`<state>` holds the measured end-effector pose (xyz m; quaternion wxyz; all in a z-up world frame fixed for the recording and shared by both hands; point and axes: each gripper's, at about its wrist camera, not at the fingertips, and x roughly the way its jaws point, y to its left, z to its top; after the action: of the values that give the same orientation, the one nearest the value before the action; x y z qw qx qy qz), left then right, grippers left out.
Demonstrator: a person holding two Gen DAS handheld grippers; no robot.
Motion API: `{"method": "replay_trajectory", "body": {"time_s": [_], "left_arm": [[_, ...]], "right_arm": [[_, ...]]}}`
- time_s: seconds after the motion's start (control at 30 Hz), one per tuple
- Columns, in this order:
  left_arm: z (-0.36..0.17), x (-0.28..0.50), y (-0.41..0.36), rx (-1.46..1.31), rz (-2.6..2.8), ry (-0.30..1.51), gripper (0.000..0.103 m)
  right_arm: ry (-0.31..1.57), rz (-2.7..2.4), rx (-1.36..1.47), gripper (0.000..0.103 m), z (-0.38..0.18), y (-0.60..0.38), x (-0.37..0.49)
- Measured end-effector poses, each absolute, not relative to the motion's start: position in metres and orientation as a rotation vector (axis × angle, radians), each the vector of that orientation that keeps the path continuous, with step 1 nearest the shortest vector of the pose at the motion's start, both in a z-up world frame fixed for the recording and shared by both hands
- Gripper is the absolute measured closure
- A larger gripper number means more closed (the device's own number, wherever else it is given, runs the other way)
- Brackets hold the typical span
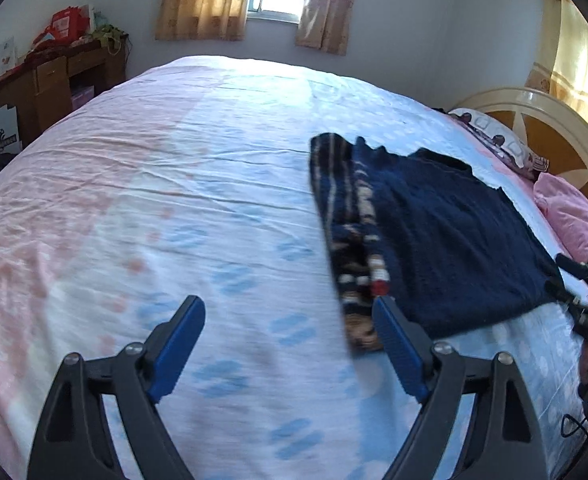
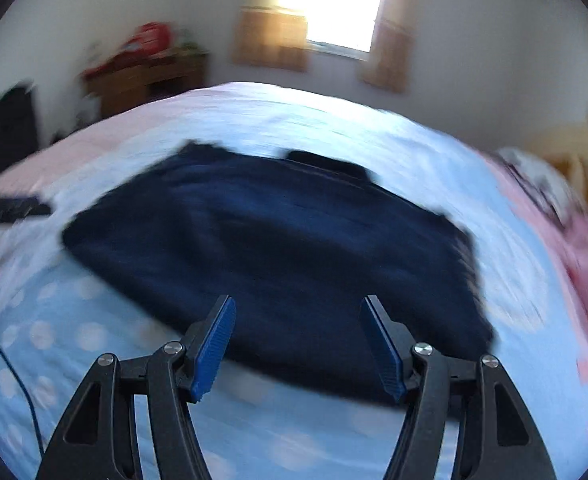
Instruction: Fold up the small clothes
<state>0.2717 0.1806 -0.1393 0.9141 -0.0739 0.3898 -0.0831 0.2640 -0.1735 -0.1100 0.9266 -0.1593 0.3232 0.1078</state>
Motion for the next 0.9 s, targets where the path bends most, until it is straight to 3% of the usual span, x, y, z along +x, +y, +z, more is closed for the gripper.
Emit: {"method": "replay_trajectory", "body": {"time_s": [0.27, 0.53, 0.67, 0.77, 0.83, 0.9], "left_arm": [[-0.141, 0.283, 0.22, -0.187, -0.215, 0.845, 0.012], [-0.131, 0.309, 0.247, -0.308, -0.35, 0.836, 0.012], [-0.124, 0.332, 0.249, -0.355, -0.362, 0.821, 0.004], [-0.123, 0.354, 0.238, -0.364, -0.408, 0.834, 0.004], [-0.125, 0.373, 0.221, -0.358, -0.452, 0.861, 0.004], [-0.129, 0.39, 0.203, -0.337, -0.481, 0.881, 0.004]], "right_arm": [[0.579, 0.476, -0.565, 0.038, -0.131, -0.035, 0.253], [0.593, 0.499, -0.661, 0.038, -0.158, 0.024, 0.263], [0.61, 0.424, -0.717, 0.038, -0.172, 0.037, 0.276], [0.635, 0.429, -0.711, 0.056, -0.177, 0.039, 0.283], [0.644, 0.432, -0.706, 0.078, -0.178, 0.038, 0.284], [0.647, 0.428, -0.703, 0.078, -0.181, 0.037, 0.284]]}}
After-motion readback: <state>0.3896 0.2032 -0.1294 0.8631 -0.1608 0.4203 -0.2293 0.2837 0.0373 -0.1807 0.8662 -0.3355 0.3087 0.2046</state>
